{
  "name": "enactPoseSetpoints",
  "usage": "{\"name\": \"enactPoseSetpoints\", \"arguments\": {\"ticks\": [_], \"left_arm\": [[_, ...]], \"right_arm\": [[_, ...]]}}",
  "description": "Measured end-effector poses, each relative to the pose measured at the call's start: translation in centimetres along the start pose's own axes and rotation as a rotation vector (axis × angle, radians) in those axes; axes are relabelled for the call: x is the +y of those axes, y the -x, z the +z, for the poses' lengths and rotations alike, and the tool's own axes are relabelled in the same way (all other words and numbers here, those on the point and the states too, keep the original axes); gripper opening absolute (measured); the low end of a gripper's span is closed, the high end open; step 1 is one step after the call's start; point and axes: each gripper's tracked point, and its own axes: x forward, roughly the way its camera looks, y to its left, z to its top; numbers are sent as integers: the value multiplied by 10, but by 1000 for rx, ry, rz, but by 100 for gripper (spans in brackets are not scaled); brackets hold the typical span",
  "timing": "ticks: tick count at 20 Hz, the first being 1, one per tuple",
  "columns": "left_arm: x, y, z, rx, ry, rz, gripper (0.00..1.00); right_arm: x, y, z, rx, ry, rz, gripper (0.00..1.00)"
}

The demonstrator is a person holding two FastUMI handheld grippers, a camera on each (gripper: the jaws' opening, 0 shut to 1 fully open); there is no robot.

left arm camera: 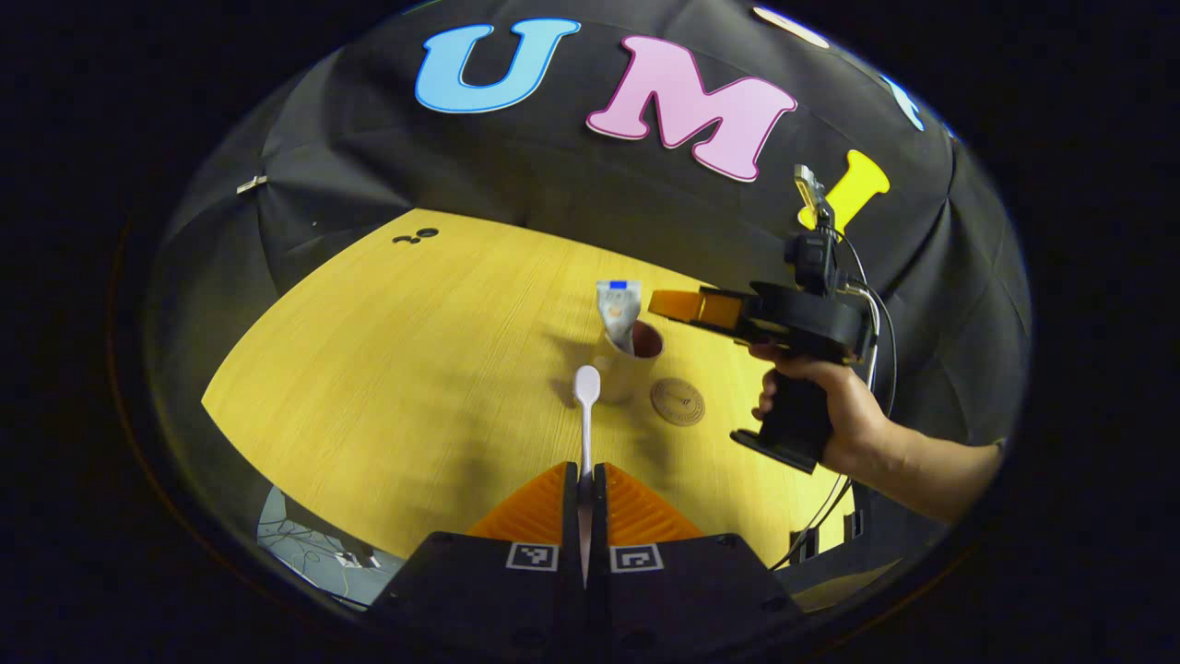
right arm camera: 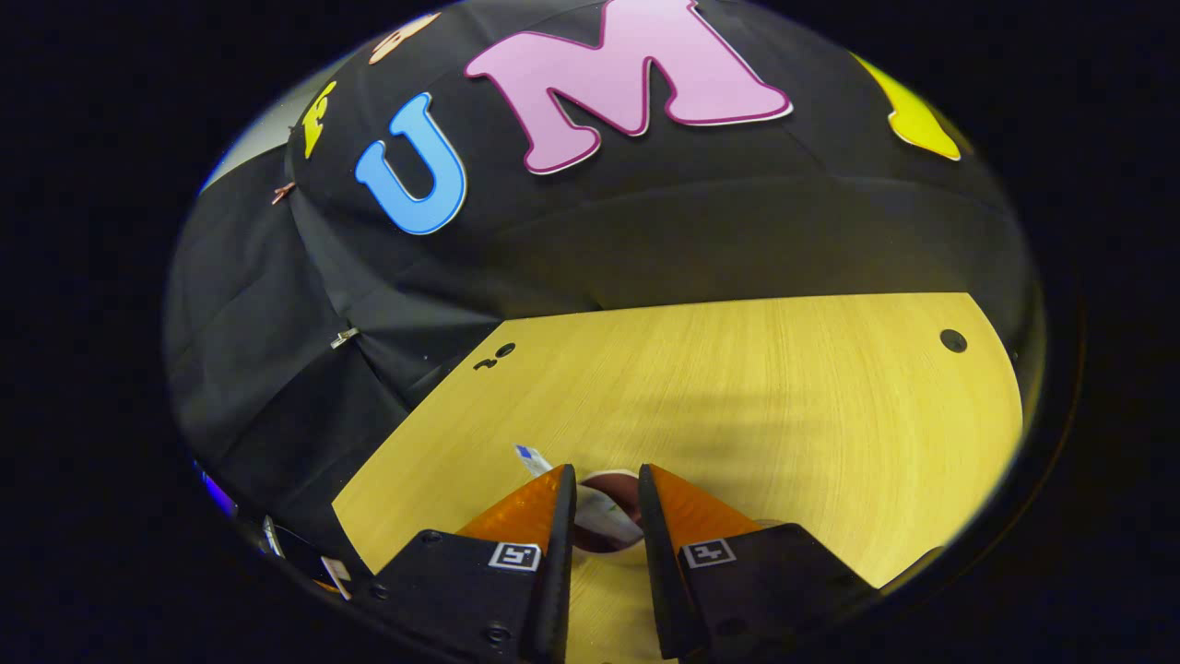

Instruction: Put the toothbrush and toothpaste on the desktop into the cup, then pick up the cup and place it on the coaster on the desktop.

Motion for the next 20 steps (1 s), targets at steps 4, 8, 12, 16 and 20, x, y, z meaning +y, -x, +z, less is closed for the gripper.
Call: {"name": "enactPoseSetpoints", "arguments": {"ticks": [4,8,12,16,20], "left_arm": [[-24,-15,53,-104,-36,-96,6],[-66,-44,114,-222,-53,-255,6],[-103,-89,152,-299,-139,-378,6],[-103,-139,175,-356,-260,-335,6],[-101,-182,170,-362,-291,-307,6]], "right_arm": [[-20,47,-21,26,-26,-48,41],[-38,110,-62,67,-69,-98,40],[-67,176,-101,84,-100,-206,41],[-92,219,-122,68,-148,-316,41],[-113,248,-134,58,-176,-397,40]]}}
